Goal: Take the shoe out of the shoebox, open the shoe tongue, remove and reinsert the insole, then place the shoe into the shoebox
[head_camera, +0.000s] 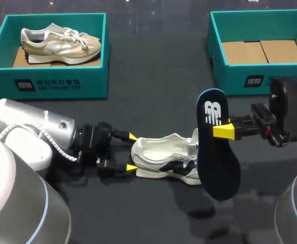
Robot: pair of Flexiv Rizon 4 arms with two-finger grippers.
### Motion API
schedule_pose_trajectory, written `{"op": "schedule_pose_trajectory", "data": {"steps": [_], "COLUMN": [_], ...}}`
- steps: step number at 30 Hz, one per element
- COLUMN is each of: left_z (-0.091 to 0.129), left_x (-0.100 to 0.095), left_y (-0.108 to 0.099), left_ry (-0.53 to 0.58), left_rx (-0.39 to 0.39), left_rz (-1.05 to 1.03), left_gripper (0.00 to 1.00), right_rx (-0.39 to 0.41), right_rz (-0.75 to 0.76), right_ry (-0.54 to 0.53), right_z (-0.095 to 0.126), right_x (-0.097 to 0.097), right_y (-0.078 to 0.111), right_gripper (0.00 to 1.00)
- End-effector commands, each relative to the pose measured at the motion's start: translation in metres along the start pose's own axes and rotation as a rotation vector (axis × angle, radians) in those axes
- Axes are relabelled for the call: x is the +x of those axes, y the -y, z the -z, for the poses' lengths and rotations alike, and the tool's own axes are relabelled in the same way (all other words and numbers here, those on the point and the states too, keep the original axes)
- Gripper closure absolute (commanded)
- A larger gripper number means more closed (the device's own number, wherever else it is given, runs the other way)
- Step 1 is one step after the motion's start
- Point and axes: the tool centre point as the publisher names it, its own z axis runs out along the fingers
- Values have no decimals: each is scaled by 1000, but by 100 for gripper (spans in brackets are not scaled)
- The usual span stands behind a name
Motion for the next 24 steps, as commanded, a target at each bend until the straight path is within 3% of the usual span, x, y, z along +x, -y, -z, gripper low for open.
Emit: {"op": "schedule_pose_trajectory", "data": {"steps": [1, 11, 24], "left_z": [3, 3, 9], "left_x": [10, 10, 6], "left_y": [9, 10, 30], "left_ry": [29, 8, 18], "left_rx": [-94, -83, -371], "left_rz": [-8, -13, -74], "left_gripper": [0, 0, 0], "right_rx": [1, 1, 1], "right_rz": [-1, -1, -1], "right_ry": [2, 2, 2], "right_z": [-1, -1, -1], "right_x": [0, 0, 0], "right_y": [0, 0, 0], "right_gripper": [100, 100, 100]}}
